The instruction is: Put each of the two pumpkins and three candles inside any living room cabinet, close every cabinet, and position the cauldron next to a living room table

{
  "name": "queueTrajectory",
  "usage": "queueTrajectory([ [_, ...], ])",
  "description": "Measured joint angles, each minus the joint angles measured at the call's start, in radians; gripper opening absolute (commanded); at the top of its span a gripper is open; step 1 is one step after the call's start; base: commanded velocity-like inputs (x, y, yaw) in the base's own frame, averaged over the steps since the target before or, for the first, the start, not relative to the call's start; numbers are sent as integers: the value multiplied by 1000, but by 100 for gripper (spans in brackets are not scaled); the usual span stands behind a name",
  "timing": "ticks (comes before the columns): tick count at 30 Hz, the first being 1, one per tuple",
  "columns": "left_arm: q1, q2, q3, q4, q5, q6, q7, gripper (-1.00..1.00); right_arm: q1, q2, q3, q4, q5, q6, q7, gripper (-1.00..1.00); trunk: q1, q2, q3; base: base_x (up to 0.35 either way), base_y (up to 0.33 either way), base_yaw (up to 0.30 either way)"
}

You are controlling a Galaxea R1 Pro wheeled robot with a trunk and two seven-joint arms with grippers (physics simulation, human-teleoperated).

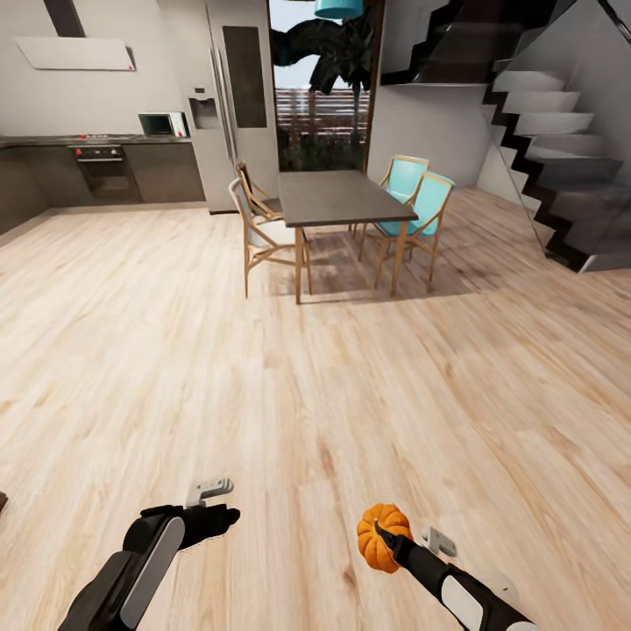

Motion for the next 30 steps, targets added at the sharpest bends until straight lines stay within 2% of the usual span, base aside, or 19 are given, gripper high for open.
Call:
queueTrajectory([
  [4, 0, 0, 0, 0, 0, 0, 0, 100, 0, 0, -1, 0, 0, 0, 0, -100, 0, 0, 0, 308, 102, -13],
  [10, 0, 0, 0, 0, 0, 0, 0, 100, 1, -1, 0, 0, 0, 0, 0, -100, 0, 0, 0, 308, 102, -203],
  [16, 0, 0, 0, 0, 0, 0, 0, 100, 1, -1, -1, 0, 0, 0, 0, -100, 0, 0, 0, 308, 97, -75],
  [30, 0, -1, -2, 0, 0, 0, 1, 100, 1, -1, -1, 0, 0, 0, -1, -100, 0, 0, 0, 308, 77, -261],
])
